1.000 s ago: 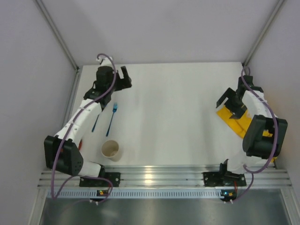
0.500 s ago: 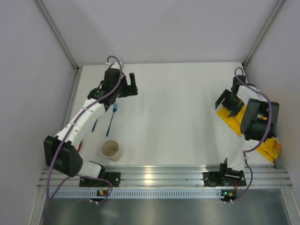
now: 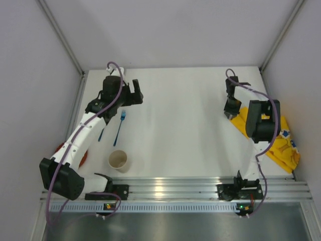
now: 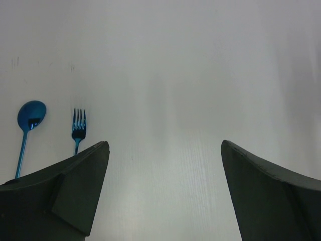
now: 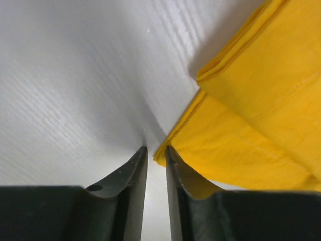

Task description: Set the dinner table for one person

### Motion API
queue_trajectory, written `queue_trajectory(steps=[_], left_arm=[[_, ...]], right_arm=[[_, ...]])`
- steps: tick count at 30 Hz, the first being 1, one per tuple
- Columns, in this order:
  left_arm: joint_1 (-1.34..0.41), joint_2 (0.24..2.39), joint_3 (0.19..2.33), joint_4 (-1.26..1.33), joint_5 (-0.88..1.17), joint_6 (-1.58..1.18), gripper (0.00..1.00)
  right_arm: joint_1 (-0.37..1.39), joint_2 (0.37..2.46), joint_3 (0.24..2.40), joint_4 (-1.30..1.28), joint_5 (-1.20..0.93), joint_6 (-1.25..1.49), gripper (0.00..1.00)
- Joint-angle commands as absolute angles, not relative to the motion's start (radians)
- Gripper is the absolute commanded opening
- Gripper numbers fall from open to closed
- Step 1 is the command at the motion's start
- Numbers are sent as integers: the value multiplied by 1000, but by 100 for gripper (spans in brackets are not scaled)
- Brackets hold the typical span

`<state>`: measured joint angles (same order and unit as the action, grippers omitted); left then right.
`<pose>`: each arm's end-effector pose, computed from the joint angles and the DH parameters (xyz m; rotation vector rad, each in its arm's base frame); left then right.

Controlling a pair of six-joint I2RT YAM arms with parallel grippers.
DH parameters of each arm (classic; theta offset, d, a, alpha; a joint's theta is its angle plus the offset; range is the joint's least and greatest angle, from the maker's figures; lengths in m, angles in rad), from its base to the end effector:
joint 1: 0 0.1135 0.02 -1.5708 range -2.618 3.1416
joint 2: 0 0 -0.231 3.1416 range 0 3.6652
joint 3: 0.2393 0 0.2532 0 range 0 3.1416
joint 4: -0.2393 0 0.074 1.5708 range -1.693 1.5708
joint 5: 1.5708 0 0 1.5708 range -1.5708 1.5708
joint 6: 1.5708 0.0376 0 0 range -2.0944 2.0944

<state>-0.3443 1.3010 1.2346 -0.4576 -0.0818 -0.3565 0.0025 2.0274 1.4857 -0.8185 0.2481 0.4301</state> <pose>0.2875 -0.0998 0.3239 -0.0627 2.1098 -0.3369 0.3867 -0.0083 0.1374 0.6459 2.7966 -0.2844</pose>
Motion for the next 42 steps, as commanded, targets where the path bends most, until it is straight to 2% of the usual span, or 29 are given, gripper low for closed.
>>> queue_trajectory(steps=[1, 2, 3, 8, 9, 10, 12, 14, 16, 19, 23, 25, 26, 28, 31, 32, 42], left_arm=[[-344, 1298, 1235, -472, -68, -338, 99], [-344, 1298, 1235, -474, -67, -336, 99], [-344, 1296, 1230, -474, -67, -337, 98], [-344, 1307, 1224, -468, -25, -333, 98], [-344, 1308, 1223, -469, -20, -333, 98], [-344, 1315, 1223, -465, -14, -331, 98], [-344, 1319, 1223, -462, -11, -327, 99], [-344, 1328, 1226, -460, -6, -322, 99], [-344, 1338, 1230, -462, -6, -316, 99], [-344, 1353, 1241, -462, -5, -310, 98], [-344, 1359, 1255, -463, -5, -304, 99], [-344, 1359, 1255, -465, -6, -301, 98], [-344, 1359, 1253, -465, -5, -301, 99], [-344, 1359, 1253, -466, -5, -299, 98], [-344, 1353, 1253, -472, -5, -295, 98], [-344, 1347, 1255, -477, -11, -291, 98], [-344, 1347, 1255, -476, -6, -294, 98]], right_arm=[[55, 2054, 1471, -891, 307, 417, 19], [54, 2057, 1465, -890, 299, 422, 6], [54, 2057, 1457, -887, 282, 428, 0], [52, 2043, 1413, -864, 232, 433, 0], [52, 2039, 1411, -862, 229, 433, 3], [51, 2027, 1413, -861, 222, 431, 12], [49, 2014, 1417, -857, 213, 430, 14], [46, 2005, 1431, -862, 206, 430, 23], [41, 1999, 1436, -865, 199, 431, 37], [38, 1994, 1425, -865, 201, 436, 44], [22, 1983, 1393, -854, 203, 434, 41], [17, 1974, 1374, -844, 199, 431, 36], [17, 1974, 1368, -838, 198, 426, 28], [17, 1982, 1353, -833, 196, 425, 23], [15, 1994, 1330, -818, 198, 428, 10], [15, 1996, 1324, -810, 198, 429, 0], [63, 1948, 1353, -810, 62, 449, 0]])
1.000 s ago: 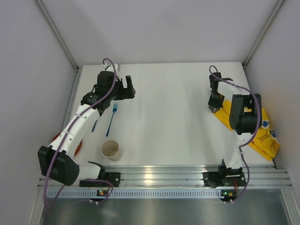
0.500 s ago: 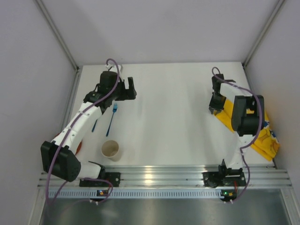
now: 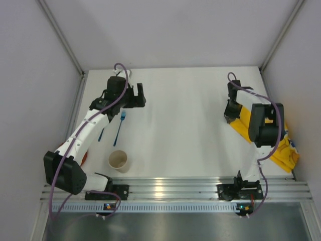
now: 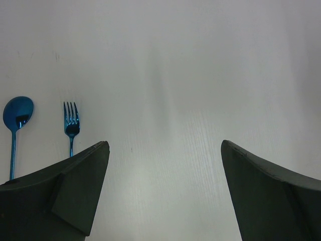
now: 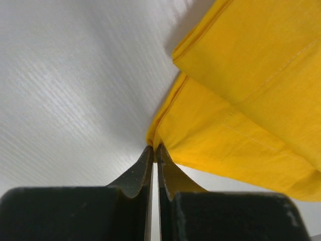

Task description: Set the dinner table for one person

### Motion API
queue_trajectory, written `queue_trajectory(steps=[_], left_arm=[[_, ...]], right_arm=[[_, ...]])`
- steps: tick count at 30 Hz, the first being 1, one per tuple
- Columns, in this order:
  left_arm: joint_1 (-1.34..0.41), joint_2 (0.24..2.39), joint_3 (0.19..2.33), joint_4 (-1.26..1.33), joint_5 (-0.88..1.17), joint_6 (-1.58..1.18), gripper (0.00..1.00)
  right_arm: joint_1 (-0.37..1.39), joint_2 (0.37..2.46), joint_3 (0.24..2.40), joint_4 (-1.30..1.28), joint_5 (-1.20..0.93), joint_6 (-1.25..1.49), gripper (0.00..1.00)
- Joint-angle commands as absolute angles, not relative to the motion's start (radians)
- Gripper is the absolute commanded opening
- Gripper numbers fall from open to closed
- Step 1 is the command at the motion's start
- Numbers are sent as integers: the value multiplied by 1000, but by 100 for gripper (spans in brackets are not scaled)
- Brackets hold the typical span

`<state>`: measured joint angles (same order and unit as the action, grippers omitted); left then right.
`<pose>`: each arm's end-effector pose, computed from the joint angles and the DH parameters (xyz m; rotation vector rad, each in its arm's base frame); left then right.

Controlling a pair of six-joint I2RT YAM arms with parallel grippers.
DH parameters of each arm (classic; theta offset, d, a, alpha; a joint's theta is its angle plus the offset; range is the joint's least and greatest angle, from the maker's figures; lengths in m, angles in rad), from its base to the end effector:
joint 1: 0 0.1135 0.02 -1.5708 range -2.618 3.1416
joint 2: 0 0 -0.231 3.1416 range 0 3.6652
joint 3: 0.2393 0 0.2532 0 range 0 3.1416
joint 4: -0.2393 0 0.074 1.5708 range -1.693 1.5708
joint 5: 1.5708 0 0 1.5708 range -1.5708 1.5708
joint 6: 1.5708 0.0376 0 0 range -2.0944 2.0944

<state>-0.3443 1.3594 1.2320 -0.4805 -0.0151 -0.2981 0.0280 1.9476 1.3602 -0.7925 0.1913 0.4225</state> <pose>0.2965 -0.1057 0.3039 0.0422 2.1995 -0.3471 0.3641 0.0030 0.1330 0.5957 2.8444 -0.2096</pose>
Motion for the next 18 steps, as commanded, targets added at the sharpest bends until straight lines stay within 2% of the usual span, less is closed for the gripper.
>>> queue_trajectory(steps=[1, 8, 10, 13, 15, 16, 18], left_arm=[[-344, 1350, 1258, -476, -5, -298, 98], [-345, 1356, 1255, -459, 31, -316, 99], [-345, 1356, 1253, -454, 31, -321, 99], [-345, 1368, 1259, -453, 40, -330, 98], [-347, 1387, 1275, -453, 61, -337, 98], [-347, 1400, 1288, -457, 66, -342, 99], [-348, 1414, 1302, -469, 72, -357, 98]], right_arm=[[78, 1927, 1365, -814, 36, 460, 0], [293, 1896, 1554, -819, -274, 636, 0], [377, 1936, 1640, -773, -365, 690, 0], [457, 2049, 1773, -562, -569, 832, 0], [475, 2142, 1907, -529, -656, 874, 55], [472, 2164, 1946, -529, -672, 890, 99], [453, 2169, 1994, -531, -670, 893, 100]])
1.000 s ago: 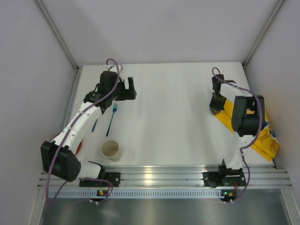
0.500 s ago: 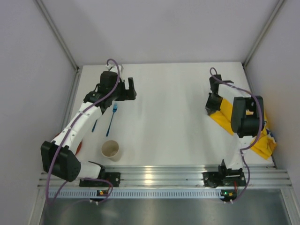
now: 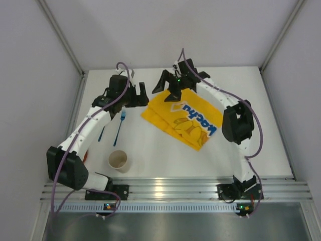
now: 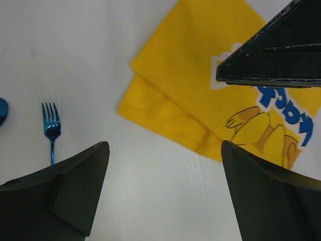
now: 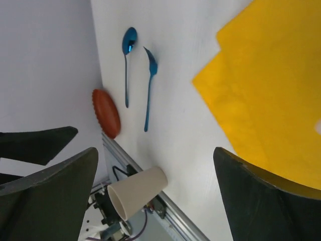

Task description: Set the dinner table for one person

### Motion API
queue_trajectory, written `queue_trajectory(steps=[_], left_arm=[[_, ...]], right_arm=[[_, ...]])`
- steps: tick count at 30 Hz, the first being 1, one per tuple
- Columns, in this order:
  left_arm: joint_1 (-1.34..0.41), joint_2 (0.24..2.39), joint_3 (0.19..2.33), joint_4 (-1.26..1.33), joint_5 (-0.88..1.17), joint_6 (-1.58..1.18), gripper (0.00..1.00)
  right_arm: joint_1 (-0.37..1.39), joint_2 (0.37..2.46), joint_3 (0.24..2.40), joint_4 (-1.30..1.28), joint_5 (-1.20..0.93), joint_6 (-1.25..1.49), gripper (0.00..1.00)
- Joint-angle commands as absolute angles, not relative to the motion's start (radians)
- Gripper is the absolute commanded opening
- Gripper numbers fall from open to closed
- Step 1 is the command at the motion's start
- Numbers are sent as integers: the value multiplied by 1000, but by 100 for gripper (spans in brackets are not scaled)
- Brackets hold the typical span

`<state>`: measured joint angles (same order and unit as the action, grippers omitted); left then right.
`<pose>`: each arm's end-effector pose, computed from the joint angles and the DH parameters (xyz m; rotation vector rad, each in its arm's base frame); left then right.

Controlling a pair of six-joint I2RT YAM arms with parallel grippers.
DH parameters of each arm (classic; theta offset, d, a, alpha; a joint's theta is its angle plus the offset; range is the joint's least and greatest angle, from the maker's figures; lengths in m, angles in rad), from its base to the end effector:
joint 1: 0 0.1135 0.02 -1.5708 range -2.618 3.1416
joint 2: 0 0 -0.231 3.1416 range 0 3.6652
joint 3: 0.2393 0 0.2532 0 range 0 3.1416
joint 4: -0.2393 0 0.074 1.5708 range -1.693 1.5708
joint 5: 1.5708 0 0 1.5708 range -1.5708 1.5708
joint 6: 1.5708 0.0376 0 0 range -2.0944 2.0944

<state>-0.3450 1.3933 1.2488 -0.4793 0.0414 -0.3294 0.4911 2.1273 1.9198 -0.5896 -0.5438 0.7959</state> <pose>0.3023 -0.1103 0.2997 0.0410 2.2258 -0.4208 0.4046 0.2385 0.2417 0.1019 2.5897 1.2038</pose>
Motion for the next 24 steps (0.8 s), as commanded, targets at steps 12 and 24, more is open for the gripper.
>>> queue_trajectory(steps=[12, 24], left_arm=[[-357, 1529, 1290, -566, 57, -472, 98], [-359, 1583, 1259, -621, 86, -526, 98]], right_arm=[[138, 1957, 1669, -633, -516, 648, 100], [80, 2077, 1690, -796, -204, 439, 100]])
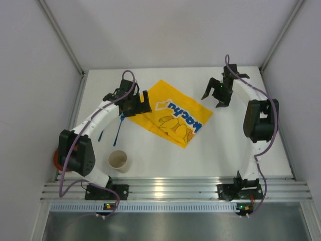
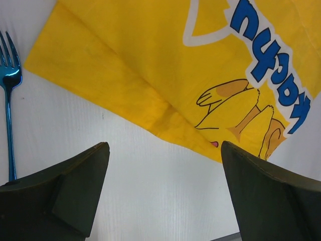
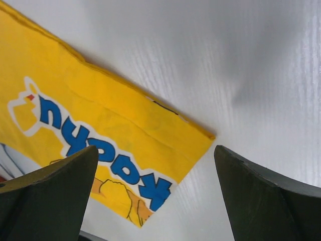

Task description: Set the dinner table for one person

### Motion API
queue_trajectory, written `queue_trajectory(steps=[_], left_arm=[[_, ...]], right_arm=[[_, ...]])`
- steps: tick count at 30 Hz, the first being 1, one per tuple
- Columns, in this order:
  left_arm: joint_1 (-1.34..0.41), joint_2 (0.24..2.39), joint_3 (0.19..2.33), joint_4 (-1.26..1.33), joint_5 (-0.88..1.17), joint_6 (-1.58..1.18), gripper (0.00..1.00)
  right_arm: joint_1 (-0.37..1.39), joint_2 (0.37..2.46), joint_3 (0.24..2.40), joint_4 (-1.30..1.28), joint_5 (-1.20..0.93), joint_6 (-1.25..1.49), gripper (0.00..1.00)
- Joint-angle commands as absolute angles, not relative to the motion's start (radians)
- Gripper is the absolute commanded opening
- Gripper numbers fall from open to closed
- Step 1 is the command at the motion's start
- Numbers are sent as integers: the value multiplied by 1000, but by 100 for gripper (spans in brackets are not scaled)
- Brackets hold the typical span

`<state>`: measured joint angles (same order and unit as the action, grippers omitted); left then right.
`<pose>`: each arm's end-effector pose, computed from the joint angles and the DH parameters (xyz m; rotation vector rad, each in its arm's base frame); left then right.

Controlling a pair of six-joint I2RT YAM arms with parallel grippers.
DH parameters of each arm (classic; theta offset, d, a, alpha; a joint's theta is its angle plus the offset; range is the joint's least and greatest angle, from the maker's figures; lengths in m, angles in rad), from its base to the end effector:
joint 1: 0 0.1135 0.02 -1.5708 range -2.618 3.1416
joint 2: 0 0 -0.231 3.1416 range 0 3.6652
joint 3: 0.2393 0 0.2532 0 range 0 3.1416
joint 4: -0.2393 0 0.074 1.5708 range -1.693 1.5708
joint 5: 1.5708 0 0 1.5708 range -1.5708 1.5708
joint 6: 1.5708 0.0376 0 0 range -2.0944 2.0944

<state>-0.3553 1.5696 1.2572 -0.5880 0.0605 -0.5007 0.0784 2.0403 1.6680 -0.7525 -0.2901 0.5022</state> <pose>0.3194 -0.1209 0.2386 -0.1566 2.5169 -0.4340 0.4208 0.0438 0.1867 0.4881 2.7006 0.5619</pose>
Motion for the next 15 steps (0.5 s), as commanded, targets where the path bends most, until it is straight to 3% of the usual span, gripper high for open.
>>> queue_trajectory(steps=[1, 10, 15], left_arm=[[-359, 1591, 1252, -623, 89, -528, 98], [-359, 1693, 1253, -698, 63, -561, 93], [-359, 1758, 1258, -698, 67, -560, 83]], right_arm=[[80, 2085, 1686, -796, -201, 433, 100], [115, 2149, 1647, -750, -198, 416, 99], [167, 2148, 1648, -746, -224, 423, 85]])
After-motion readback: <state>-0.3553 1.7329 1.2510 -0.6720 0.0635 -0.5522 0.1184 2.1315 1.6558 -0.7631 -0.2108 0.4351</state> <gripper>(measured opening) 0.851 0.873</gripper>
